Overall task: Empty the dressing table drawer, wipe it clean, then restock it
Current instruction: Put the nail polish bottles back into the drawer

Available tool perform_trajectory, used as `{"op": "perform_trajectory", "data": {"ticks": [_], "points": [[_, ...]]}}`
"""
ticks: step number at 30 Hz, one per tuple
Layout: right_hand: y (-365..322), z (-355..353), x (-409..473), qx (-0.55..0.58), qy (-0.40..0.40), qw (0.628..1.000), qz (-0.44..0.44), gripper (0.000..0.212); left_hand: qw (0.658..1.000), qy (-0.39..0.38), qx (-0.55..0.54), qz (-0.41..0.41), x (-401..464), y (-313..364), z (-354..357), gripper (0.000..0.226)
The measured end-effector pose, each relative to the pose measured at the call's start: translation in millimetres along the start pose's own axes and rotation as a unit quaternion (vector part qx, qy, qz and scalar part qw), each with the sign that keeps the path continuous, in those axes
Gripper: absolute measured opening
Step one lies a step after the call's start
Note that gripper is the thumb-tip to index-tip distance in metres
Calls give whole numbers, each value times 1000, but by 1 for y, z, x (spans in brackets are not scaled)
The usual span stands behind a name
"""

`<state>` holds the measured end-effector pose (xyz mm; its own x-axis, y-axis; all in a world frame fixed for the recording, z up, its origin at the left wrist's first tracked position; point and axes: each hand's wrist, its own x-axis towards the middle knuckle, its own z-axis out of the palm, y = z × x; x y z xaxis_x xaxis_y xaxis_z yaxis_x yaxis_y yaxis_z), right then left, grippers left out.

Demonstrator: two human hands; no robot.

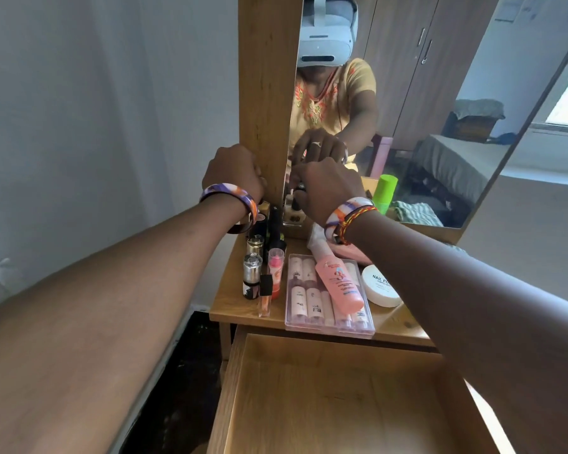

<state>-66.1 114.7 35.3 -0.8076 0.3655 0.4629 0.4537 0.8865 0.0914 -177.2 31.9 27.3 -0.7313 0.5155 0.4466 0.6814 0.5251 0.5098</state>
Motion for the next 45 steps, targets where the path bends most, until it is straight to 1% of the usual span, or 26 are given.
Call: {"op": "perform_trajectory", "data": {"ticks": [5,10,12,14,18,20,22,24,27,29,30,33,36,38,42,45], "points": [[2,-26,-4,5,40,999,16,24,1000,22,-13,13,-7,16,-21,22],[0,-59,-16,40,65,997,30,20,998,43,-16,35,-19,39,-49,20],[-1,-73,-24,54,70,995,39,21,998,50,-15,44,-27,47,-62,20],[-2,-85,-31,60,57,995,53,20,997,60,-24,51,-36,55,-75,19],[-6,-108,-51,93,0,993,75,19,995,54,-54,60,-63,69,-98,14],[-7,-118,-65,120,-52,988,77,19,996,35,-66,55,-80,71,-107,10],[-10,-121,-83,158,-125,977,70,20,996,2,-79,42,-99,69,-111,9],[-15,-117,-102,185,-195,961,71,21,994,-44,-97,25,-120,63,-109,13],[-24,-96,-133,173,-267,946,55,26,989,-117,-96,-9,-154,49,-94,14],[-29,-79,-152,182,-307,932,63,25,986,-145,-79,-25,-176,38,-78,11],[-30,-70,-160,179,-311,931,66,25,985,-154,-73,-34,-186,33,-70,10],[-36,-43,-177,146,-279,945,87,26,983,-164,-50,-61,-208,17,-45,7],[-45,-18,-187,129,-229,958,119,30,985,-149,-13,-86,-218,2,-20,29],[-51,-6,-190,136,-201,961,131,27,985,-142,2,-96,-220,-4,-7,32],[-59,7,-191,142,-176,966,127,22,987,-126,11,-98,-221,-15,11,14],[-62,17,-192,141,-168,970,108,20,990,-104,10,-98,-217,-24,21,8]]}}
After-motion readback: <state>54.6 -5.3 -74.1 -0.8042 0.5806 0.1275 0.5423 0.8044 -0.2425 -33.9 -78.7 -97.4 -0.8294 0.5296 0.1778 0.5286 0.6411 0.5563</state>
